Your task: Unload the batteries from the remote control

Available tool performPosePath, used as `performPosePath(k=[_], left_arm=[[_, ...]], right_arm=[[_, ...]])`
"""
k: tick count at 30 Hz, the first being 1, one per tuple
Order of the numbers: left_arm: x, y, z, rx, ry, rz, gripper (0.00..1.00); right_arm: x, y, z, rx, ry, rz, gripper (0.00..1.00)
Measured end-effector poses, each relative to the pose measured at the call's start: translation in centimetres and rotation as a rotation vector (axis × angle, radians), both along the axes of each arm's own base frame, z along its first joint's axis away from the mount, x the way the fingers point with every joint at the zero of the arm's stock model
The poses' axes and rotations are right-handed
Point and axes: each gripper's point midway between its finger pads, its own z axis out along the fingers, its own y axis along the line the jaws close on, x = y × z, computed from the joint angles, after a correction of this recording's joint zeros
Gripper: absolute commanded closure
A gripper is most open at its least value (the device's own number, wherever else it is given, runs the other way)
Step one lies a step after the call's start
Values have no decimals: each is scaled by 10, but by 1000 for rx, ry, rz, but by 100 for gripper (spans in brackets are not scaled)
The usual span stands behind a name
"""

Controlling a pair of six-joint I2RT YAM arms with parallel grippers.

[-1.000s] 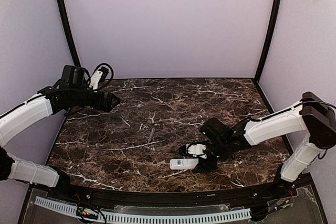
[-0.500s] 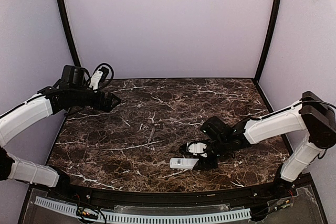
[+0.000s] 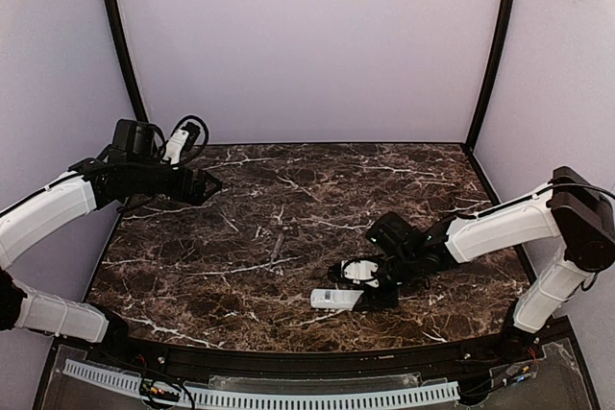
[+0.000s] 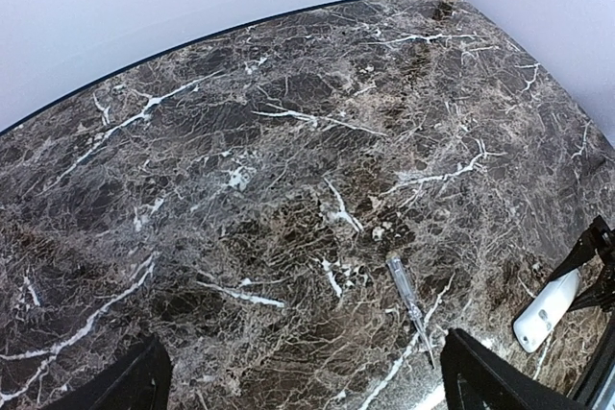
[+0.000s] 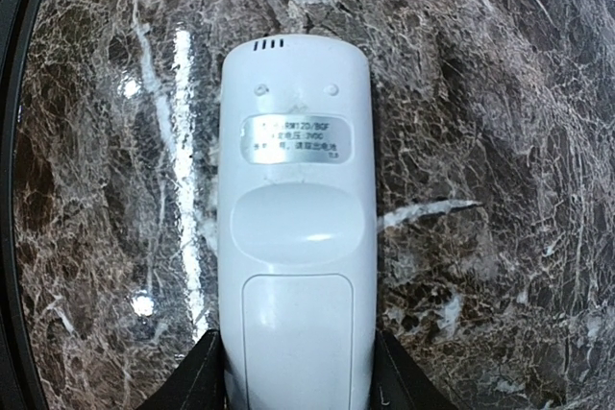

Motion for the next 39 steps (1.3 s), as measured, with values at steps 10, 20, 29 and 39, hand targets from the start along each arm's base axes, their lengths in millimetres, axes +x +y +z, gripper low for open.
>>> performPosePath(k=[10, 20, 29, 39], left_arm=[[-2, -3, 0, -10, 4, -14, 2], [-4, -7, 1, -27, 11, -38, 2], [-9, -20, -6, -83, 72, -89, 2], [-21, -53, -26, -225, 252, -173, 5]], right_arm=[[2, -2, 6, 4, -9, -14, 70], [9, 1, 23, 40, -55, -25, 70], [26, 9, 48, 97, -163, -41, 69], [59, 20, 86, 186, -374, -73, 69]])
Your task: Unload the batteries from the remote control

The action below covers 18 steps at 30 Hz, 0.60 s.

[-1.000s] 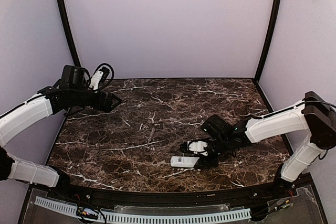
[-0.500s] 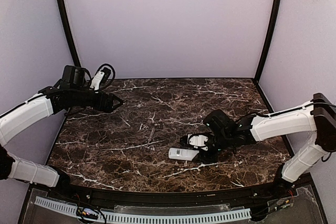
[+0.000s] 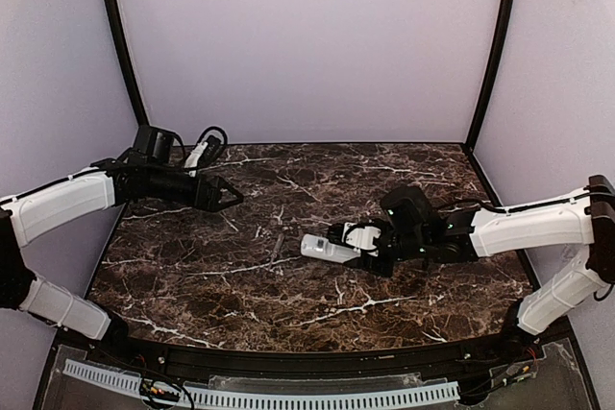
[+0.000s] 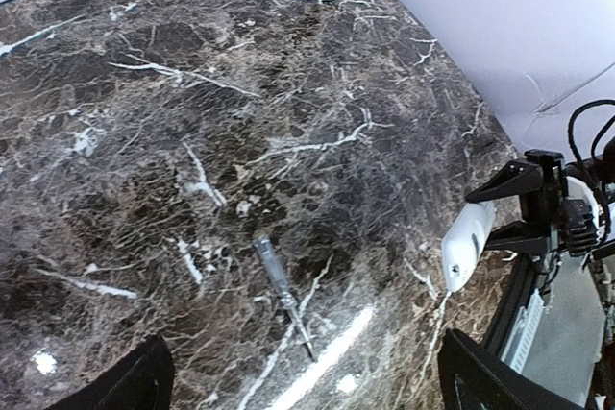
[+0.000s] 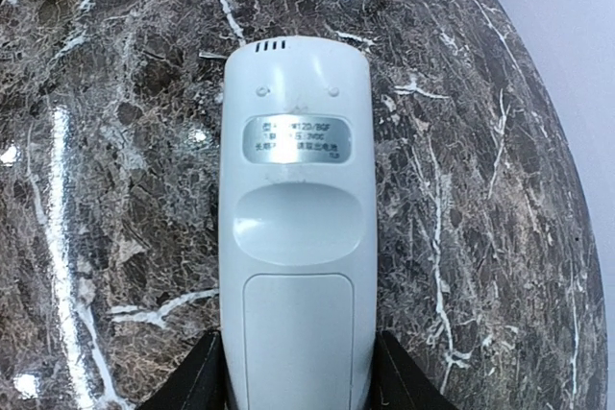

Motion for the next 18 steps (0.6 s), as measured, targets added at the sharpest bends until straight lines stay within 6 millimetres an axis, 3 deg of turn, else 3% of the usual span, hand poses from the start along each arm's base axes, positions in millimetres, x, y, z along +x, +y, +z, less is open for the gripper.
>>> performPosePath(k=[18], left_arm=[[-41, -108, -16, -289, 257, -247, 8]], right_arm=[[21, 5, 33, 71, -146, -24, 69]])
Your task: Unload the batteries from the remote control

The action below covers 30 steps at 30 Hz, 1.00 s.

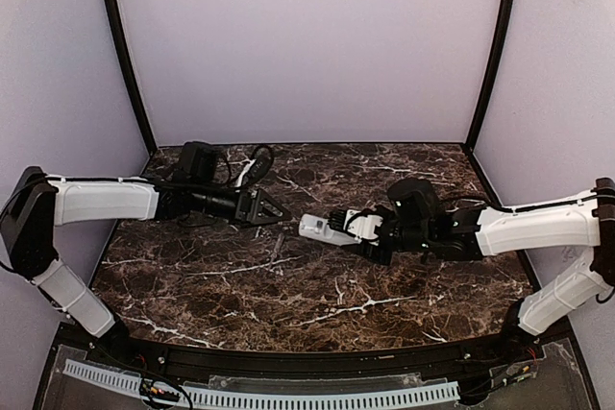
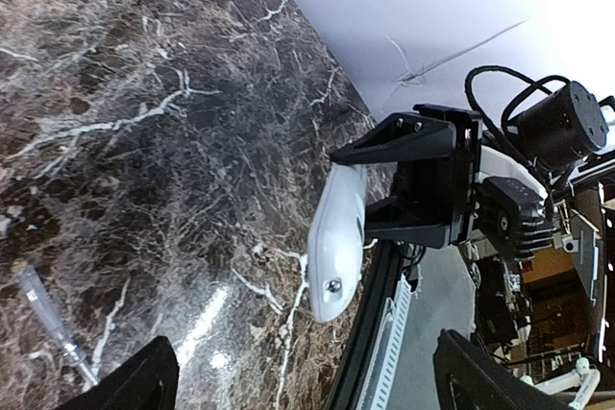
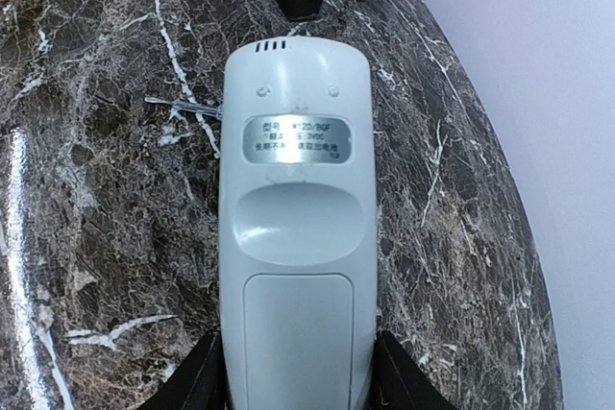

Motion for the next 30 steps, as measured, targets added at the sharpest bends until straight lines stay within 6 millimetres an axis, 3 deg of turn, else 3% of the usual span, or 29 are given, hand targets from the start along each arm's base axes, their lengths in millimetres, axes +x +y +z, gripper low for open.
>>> performPosePath(k=[5, 11, 17, 30], left_arm=[[-10, -25, -10, -25, 44, -69, 10], [-12, -45, -5, -53, 35, -115, 12], [-15, -55, 3, -75, 9, -137, 16], [-15, -72, -11, -86, 48, -147, 27]], right_arm=[[-1, -2, 6, 16, -6, -2, 68], [-4, -2, 21, 58, -15, 5, 69], [-6, 0, 21, 65, -9, 17, 71], [-7, 1, 21, 79, 12, 9, 72]])
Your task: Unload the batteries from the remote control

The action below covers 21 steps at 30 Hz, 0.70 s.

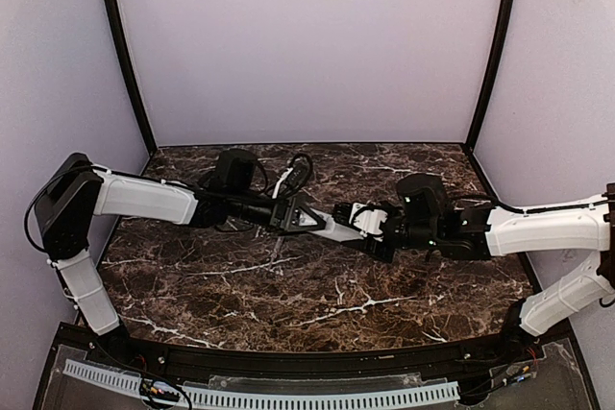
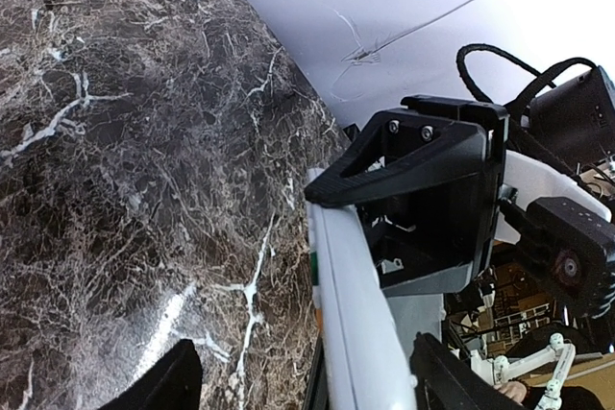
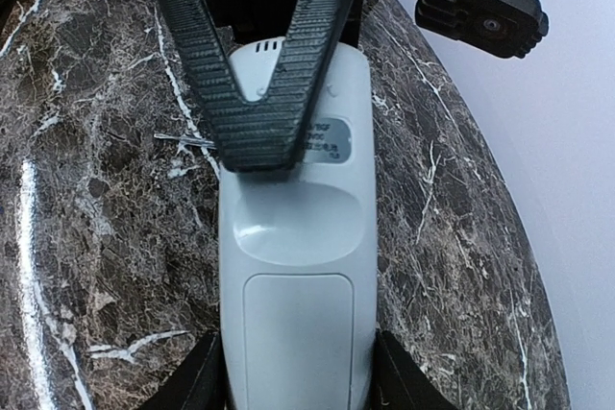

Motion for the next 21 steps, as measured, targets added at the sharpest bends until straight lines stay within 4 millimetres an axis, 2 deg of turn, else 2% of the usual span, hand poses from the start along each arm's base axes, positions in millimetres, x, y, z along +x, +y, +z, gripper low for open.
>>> performPosePath(k=[12, 21], left_arm=[[0, -16, 2, -20, 7, -14, 44], [2, -18, 8, -28, -1, -14, 46]], right_arm=[[0, -1, -5, -11, 8, -7, 73], [2, -2, -9, -20, 10, -14, 73]])
